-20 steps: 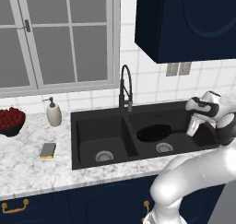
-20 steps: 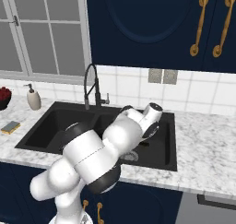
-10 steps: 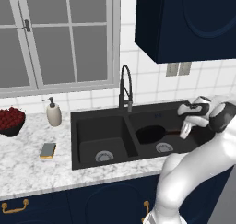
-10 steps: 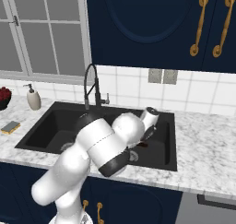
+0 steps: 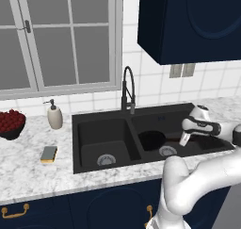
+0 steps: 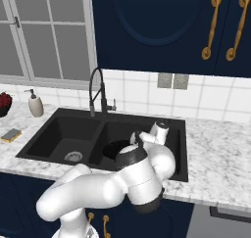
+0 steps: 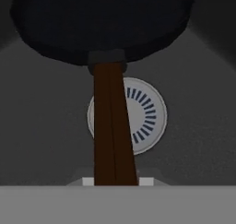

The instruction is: Pick the pan and sponge and place them into the sink. Then turn on the water.

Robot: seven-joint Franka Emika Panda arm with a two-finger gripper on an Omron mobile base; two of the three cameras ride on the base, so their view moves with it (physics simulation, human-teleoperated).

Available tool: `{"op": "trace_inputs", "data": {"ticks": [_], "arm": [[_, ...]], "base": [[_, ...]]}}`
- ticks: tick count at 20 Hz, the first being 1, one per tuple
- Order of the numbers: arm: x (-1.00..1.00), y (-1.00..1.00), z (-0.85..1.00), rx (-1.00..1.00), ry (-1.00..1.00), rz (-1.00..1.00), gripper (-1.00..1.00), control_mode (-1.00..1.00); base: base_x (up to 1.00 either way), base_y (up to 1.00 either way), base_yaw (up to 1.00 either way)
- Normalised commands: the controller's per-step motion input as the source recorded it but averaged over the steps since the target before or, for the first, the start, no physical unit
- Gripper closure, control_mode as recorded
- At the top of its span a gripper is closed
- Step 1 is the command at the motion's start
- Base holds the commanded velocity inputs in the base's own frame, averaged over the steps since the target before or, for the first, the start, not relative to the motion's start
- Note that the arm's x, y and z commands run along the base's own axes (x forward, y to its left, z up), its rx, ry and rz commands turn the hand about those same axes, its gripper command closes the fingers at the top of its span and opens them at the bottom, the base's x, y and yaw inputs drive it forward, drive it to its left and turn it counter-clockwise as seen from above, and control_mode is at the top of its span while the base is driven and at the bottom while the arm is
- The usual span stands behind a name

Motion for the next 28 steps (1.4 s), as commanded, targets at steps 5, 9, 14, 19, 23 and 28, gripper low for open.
{"op": "trace_inputs", "data": {"ticks": [5, 9, 14, 19, 23, 28], "arm": [[0.24, 0.00, -0.40, -0.04, 0.02, 0.00, 1.00, -1.00], [0.12, 0.04, -0.04, -0.07, 0.09, 0.00, -1.00, -1.00], [0.01, 0.02, 0.13, -0.03, 0.13, 0.00, -1.00, -1.00], [0.00, 0.00, 0.21, 0.00, 0.07, 0.00, -1.00, -1.00], [-0.01, 0.00, 0.62, 0.00, 0.09, -0.03, -1.00, -1.00], [-0.33, 0.05, 0.71, -0.02, 0.12, -0.14, -1.00, -1.00]], "base": [[0.00, 0.00, 0.00], [0.00, 0.00, 0.00], [0.00, 0.00, 0.00], [0.00, 0.00, 0.00], [0.00, 0.00, 0.00], [0.00, 0.00, 0.00]]}}
